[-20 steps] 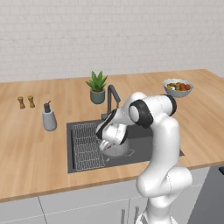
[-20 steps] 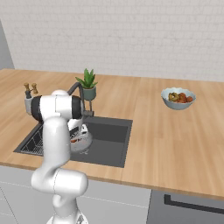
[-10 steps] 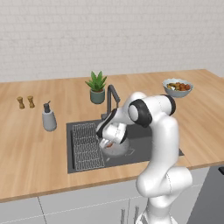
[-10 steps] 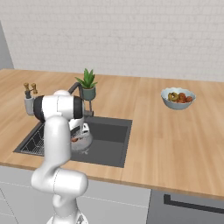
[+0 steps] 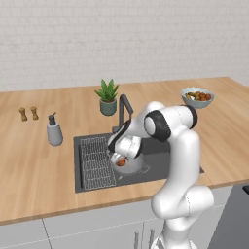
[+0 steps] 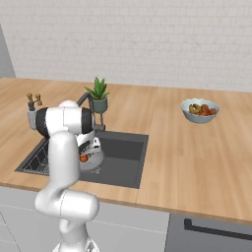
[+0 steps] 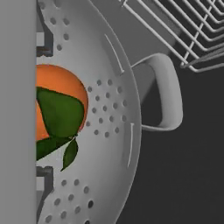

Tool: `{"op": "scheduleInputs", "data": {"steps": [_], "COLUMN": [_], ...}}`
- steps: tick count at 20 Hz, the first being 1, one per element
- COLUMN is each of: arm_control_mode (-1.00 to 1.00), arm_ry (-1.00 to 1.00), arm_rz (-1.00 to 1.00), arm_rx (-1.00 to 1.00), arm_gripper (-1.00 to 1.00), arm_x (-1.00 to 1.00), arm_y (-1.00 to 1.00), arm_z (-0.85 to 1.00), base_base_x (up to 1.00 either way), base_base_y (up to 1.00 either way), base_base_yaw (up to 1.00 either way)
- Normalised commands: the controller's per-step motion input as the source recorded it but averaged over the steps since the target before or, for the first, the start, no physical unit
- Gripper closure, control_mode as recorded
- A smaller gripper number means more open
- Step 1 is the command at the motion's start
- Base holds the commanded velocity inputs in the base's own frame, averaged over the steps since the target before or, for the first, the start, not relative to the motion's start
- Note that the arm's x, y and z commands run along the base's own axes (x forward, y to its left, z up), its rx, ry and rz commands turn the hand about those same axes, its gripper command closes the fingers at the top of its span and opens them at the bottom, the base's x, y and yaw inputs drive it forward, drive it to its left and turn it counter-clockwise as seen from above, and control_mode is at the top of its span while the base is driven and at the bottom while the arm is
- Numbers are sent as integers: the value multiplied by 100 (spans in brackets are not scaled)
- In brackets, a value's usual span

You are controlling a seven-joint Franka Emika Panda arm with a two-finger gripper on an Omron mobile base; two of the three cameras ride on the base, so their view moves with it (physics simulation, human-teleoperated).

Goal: Put the colander in the sink, put the orange in the colander, and turn on the sink faucet and pour water over the colander.

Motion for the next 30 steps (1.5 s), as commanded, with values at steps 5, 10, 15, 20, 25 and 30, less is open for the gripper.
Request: {"op": "scheduleInputs", "data": {"steps": [5,10,15,20,25,30], "arm_control_mode": [-100,-100,-100,-100,-100,-100], "arm_ry": [-2,-2,-1,-12,-19,-15], "arm_rz": [-4,-7,-9,-5,-2,-3], "arm_rx": [0,0,0,0,6,8], "arm_gripper": [-100,-100,-100,-100,-100,-100], "arm_x": [-38,-26,-14,-7,-2,-12], "arm_y": [-17,-45,-62,-31,-8,-15], "arm_z": [34,24,31,57,67,64], "base_base_x": [0,0,0,0,0,0], "base_base_y": [0,0,0,0,0,0], "base_base_yaw": [0,0,0,0,0,0]}}
